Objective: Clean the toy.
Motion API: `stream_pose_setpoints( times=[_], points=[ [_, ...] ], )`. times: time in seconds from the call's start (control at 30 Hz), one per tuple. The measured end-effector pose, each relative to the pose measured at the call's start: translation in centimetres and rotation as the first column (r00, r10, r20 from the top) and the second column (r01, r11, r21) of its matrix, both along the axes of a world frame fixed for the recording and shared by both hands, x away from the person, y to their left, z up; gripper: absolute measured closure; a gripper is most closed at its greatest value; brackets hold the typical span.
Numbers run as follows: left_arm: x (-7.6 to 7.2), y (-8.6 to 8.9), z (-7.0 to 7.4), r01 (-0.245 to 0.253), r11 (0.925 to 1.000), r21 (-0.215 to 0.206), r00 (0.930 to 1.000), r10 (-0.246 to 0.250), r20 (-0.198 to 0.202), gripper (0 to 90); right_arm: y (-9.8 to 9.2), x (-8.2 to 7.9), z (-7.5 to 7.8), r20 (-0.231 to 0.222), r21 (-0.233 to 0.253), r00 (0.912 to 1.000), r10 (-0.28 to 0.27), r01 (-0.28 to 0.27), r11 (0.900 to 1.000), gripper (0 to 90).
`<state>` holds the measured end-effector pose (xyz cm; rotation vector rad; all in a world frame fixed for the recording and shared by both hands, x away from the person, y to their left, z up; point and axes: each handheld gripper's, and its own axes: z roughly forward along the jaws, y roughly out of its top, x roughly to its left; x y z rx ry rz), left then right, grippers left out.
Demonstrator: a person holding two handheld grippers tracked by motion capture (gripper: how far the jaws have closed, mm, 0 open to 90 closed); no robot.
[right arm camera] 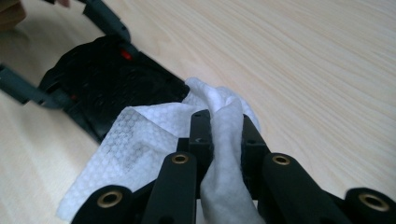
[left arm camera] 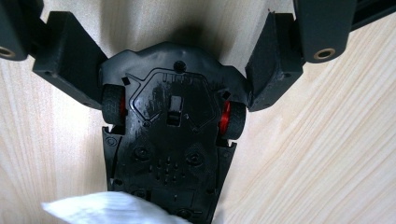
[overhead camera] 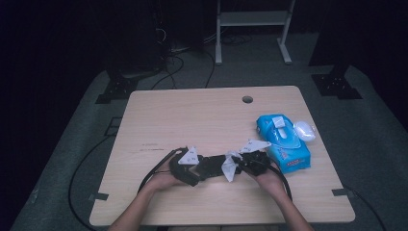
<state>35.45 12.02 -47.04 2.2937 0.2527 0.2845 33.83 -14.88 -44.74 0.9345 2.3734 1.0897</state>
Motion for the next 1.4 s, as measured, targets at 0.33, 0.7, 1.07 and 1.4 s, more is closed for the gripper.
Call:
stream_pose_setpoints(
  times=[0.33,0.7,1.07,1.4],
  points=[
    [0.0,0.1,0.0,0.003,0.9997,0.025,1.0,-0.003,0.006,24.2,-0.8,-0.3,0.2,-0.005,-0.008,0.9999,-0.012,0.012,1.0,79.8],
    [-0.1,0.0,-0.1,0.001,0.9998,0.022,1.0,-0.001,0.002,24.2,-1.8,-3.0,0.3,-0.017,-0.047,0.9987,0.047,-0.048,0.998,79.8],
    [-0.3,-0.2,0.0,0.027,0.9996,0.005,0.9996,-0.027,0.005,24.2,-0.1,-0.1,0.5,-0.015,-0.023,0.9998,0.012,-0.013,1.0,79.8],
    [-0.2,-0.1,0.0,0.018,0.9998,0.013,0.9998,-0.018,0.011,24.2,0.5,-1.7,0.7,-0.036,-0.048,0.993,0.113,-0.115,0.992,79.9]
  ],
)
